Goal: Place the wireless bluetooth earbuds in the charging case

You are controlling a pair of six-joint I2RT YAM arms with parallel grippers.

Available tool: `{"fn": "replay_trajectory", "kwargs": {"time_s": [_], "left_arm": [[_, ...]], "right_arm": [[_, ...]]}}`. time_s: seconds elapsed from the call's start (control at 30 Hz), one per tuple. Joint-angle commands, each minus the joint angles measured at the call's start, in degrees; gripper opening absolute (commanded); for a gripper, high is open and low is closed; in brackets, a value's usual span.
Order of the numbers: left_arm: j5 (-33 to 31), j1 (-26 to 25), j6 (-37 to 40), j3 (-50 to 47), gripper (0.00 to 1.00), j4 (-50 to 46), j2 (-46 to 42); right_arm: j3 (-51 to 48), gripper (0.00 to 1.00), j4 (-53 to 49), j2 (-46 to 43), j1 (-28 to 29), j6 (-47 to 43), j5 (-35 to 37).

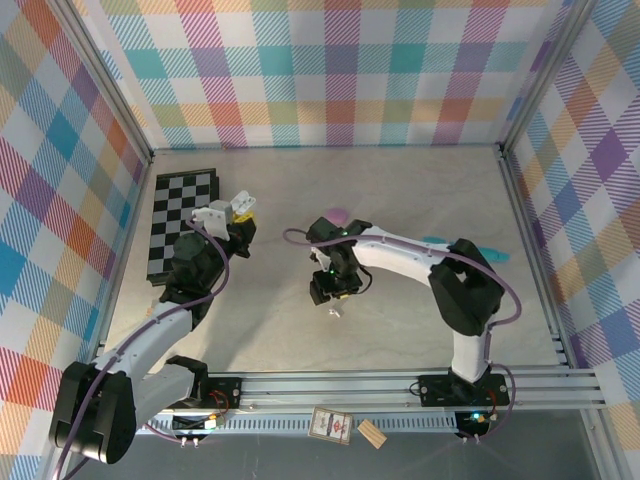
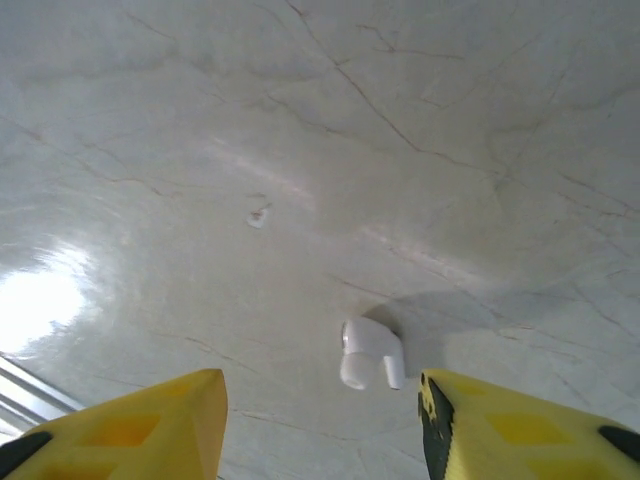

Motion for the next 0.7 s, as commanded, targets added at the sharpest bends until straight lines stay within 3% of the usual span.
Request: {"fn": "replay_trajectory", "kwargs": {"time_s": [0.0,0.3,0.67], "left_arm": [[-2.13,1.07,1.33,-0.08,0.18,-0.85,-1.96],[-4.71,3.38,0.00,-0.54,0.17,-2.48,-2.53],[-3.18,3.56,0.72,-0.26,0.17,-2.47,-2.31]], "right_arm": [[4.85,0.52,-10.96,4.64,1.17,-4.71,3.53],[15.24,0.45,-20.60,13.97,3.81,-7.25,6.43],[19.83,0.37,-23.38,19.05,4.45,-6.71,7.49]]}}
